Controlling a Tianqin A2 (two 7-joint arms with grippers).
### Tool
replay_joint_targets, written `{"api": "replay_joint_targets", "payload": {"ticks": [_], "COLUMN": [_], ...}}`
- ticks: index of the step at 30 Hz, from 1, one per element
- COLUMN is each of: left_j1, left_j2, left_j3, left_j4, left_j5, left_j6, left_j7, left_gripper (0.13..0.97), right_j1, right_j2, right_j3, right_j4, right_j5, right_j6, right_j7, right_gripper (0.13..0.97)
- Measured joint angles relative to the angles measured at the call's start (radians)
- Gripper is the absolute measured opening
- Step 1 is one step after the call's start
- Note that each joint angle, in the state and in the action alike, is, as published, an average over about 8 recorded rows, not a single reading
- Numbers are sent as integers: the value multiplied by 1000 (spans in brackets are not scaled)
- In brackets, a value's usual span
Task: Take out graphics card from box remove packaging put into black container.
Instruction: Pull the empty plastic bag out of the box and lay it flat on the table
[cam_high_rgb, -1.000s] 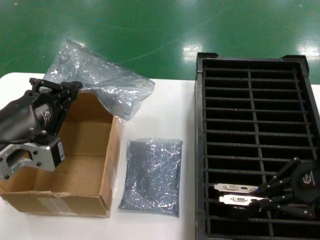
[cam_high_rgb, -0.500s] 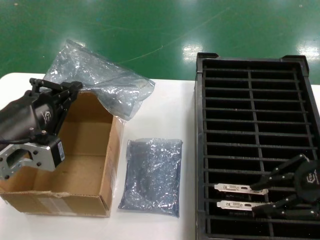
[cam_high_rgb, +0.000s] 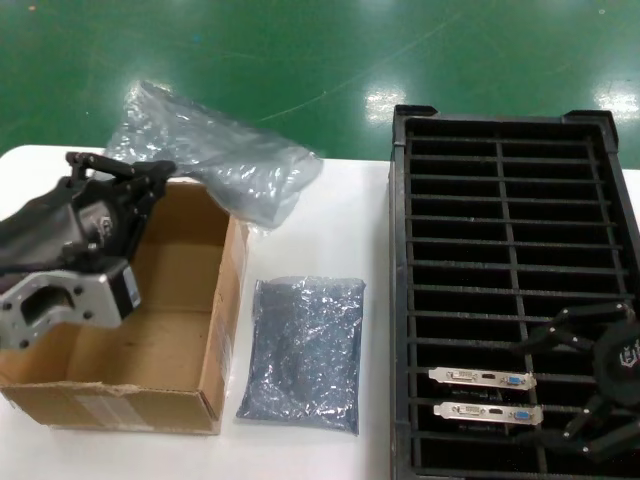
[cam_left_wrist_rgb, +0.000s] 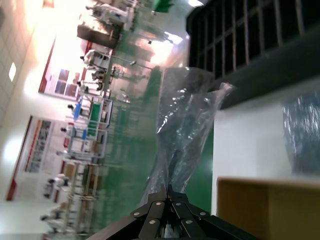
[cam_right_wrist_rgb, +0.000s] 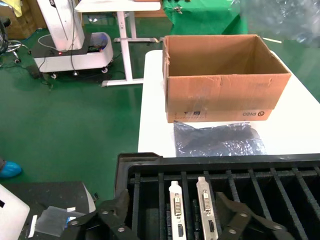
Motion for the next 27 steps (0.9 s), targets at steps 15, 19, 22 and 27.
{"api": "replay_joint_targets", "payload": {"ticks": [15, 19, 22, 27], "left_j1": [-183, -174, -152, -105], "left_j2": [464, 578, 624, 657], "left_j3": [-153, -165, -142, -66], "left_j4": [-41, -41, -42, -42], "left_j5": [49, 119, 173, 268], "left_j6": [553, 682, 726, 715], "left_j7": [-591, -757, -878, -1082], "left_gripper": [138, 138, 138, 138], "right_j1": [0, 0, 1, 1], "right_j2": [1, 1, 1, 1], "right_j3": [-1, -2, -2, -2], "right_j4": [0, 0, 0, 0], "right_j5": [1, 1, 1, 1], "right_j6": [1, 1, 1, 1], "right_j7": [0, 0, 0, 0], "right_gripper": [811, 852, 893, 932]}}
